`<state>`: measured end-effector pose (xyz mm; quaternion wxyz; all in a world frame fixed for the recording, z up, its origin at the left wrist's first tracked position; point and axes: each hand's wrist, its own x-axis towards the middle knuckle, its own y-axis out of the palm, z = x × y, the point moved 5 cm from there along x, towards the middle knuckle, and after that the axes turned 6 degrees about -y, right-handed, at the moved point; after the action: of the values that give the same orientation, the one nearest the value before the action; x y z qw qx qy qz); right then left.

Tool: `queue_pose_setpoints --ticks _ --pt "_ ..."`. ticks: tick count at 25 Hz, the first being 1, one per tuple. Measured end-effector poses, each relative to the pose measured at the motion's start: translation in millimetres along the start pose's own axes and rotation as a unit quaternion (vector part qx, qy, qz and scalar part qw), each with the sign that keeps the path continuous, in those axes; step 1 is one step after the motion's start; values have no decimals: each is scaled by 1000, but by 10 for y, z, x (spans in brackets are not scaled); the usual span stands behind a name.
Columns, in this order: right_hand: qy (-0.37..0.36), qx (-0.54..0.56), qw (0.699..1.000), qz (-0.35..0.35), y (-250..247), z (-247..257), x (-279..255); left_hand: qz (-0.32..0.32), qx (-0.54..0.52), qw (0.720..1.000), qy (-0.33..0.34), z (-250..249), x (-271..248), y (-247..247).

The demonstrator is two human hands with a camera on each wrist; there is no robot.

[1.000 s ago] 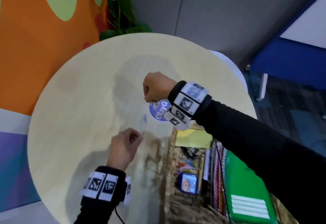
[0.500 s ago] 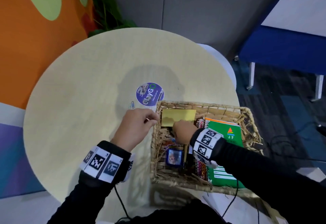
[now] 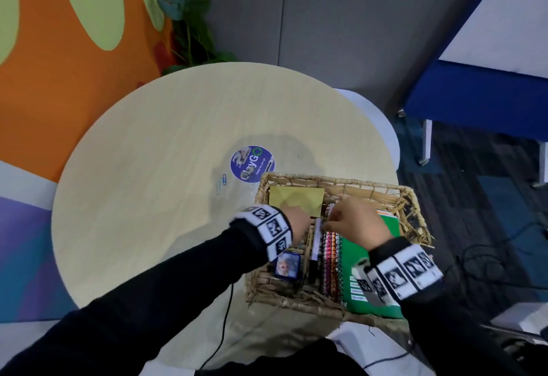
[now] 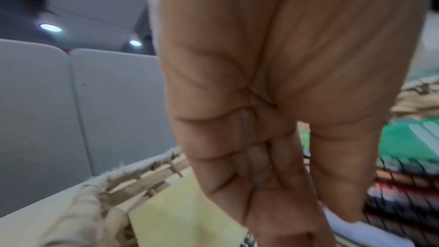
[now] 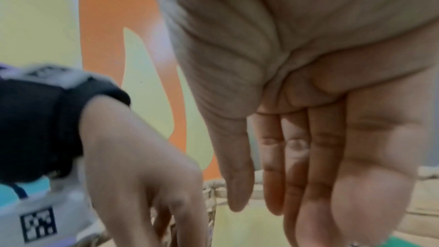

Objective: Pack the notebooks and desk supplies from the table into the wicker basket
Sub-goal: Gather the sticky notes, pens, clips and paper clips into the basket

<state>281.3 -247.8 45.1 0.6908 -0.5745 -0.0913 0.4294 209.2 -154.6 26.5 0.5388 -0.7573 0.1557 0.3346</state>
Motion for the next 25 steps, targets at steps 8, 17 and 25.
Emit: queue_pose_setpoints --ticks 8,17,25 --pt "22 76 996 -50 -8 -318 -409 69 25 995 -73 -3 186 133" --pt "-42 270 955 -115 -516 347 -213 -282 -310 887 -196 1684 150 -535" --pt "-78 290 941 -154 -588 1403 794 -204 -333 873 -292 2338 588 -28"
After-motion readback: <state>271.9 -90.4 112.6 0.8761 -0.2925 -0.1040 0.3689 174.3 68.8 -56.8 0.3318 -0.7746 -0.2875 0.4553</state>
